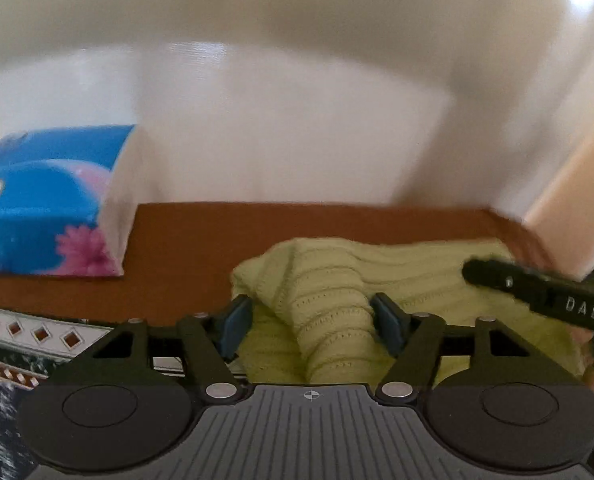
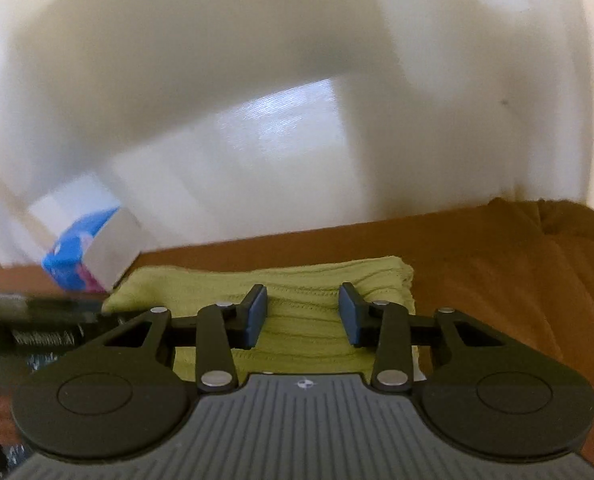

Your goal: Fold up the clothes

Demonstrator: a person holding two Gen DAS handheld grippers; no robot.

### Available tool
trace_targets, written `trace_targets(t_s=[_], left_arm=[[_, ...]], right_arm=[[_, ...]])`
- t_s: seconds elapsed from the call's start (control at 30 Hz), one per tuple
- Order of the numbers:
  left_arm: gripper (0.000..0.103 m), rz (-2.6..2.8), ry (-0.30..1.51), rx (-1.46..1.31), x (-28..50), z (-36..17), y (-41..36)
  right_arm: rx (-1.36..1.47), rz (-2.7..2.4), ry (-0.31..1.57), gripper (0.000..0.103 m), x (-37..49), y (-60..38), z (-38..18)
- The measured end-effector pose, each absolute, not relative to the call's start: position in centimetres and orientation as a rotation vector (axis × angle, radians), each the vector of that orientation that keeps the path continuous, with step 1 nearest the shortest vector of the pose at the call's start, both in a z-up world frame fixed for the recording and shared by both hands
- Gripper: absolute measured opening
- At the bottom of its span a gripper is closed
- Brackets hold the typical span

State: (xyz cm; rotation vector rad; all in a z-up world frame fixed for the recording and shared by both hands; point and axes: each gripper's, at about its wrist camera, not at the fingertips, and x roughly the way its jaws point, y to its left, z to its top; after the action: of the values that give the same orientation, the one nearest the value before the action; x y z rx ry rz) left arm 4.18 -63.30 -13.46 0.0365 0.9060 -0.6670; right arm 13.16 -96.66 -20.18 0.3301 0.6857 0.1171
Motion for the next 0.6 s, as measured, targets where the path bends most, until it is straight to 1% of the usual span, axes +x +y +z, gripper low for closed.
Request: trace_targets(t_s=[0.03,0.1,0.13,0.2,0.27,0.33,0.47,0.5,0.57,0.6], left_arm=[[0.067,-0.663,0.904,0.036,4.0,-13.2,-63.1],[0.067,-0.661,0.857,0.061,2.8,-11.5,-62.9],[0.065,-0.663,0.823,0.074,2.0,-10.4,-62.6],[0.066,-0.690,0.764,0.075,-0.1,-8.3,-61.9],[0.067,-0.737,0.744,0.049,-2.2,-7.1,-61.3],[0.067,-0.780,0.762,0.054,-4.3,-7.2,-61.3],[0.067,-0.754,0.860,0.132,-5.9,-11.1,-62.1],[0.067,-0.747,0.860,0.146,-6.1,-11.9,-62.1],[0.068,-0.747,0.836,0.158,-6.8,-11.3,-61.7],[0.068,-0.746,0.833,0.160,-7.2,-10.8,-61.5]], right_arm=[[0.341,0.112,0.687,0.043,13.2,-96.7,-20.2],[0.322,0.106,0.696,0.044,12.9,-96.2,-19.4],[0.320,0.098,0.682,0.045,12.2,-96.2,-18.7],[0.313,0.088,0.644,0.046,10.1,-96.1,-17.0],[0.302,0.071,0.621,0.048,7.8,-96.0,-15.7],[0.313,0.077,0.629,0.048,5.8,-95.9,-15.4],[0.262,0.067,0.703,0.048,4.4,-94.8,-17.4],[0.255,0.065,0.720,0.048,4.3,-94.6,-18.0],[0.240,0.062,0.755,0.048,4.3,-94.4,-19.2],[0.225,0.059,0.754,0.047,4.1,-94.2,-18.9]])
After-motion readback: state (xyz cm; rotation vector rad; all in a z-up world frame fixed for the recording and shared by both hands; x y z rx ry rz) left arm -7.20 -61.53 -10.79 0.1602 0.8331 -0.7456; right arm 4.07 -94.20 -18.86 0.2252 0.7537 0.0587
